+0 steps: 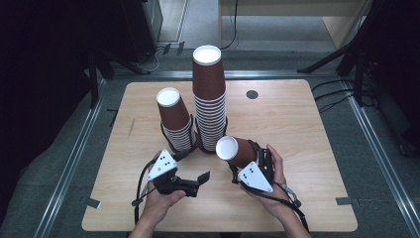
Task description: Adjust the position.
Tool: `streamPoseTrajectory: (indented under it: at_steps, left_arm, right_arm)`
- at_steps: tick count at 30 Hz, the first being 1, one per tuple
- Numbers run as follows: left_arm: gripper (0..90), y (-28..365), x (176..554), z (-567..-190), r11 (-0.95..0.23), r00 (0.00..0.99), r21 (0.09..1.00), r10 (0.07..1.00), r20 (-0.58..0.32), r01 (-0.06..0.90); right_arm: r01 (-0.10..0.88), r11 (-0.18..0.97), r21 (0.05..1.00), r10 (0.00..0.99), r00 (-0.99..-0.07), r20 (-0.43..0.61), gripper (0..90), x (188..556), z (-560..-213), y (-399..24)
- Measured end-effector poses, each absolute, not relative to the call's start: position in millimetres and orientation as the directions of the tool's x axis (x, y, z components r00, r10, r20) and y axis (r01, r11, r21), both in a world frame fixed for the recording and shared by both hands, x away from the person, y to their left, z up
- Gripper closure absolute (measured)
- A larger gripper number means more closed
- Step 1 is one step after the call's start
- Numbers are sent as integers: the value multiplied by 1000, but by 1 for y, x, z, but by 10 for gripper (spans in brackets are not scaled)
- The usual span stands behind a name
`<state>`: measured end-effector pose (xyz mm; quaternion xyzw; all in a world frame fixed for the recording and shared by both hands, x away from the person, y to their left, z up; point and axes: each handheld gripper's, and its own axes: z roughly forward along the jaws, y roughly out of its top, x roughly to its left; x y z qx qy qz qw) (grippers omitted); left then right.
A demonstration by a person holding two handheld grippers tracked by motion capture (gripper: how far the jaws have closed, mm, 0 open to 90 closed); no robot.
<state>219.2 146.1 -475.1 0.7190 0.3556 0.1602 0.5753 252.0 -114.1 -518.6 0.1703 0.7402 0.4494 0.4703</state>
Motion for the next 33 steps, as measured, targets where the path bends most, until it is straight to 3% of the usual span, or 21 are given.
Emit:
streamPoseTrajectory:
  at_steps: [12,33]
  left_arm:
    - [0,133,217,-474,-111,727,940,665,-171,323]
    - [112,125,214,-473,-125,728,938,666,-162,322]
  right_arm:
    - [-259,590,765,595,-502,-628,117,243,-524,-103]
    - [-353,675,648,475,-464,-748,115,233,-530,-87]
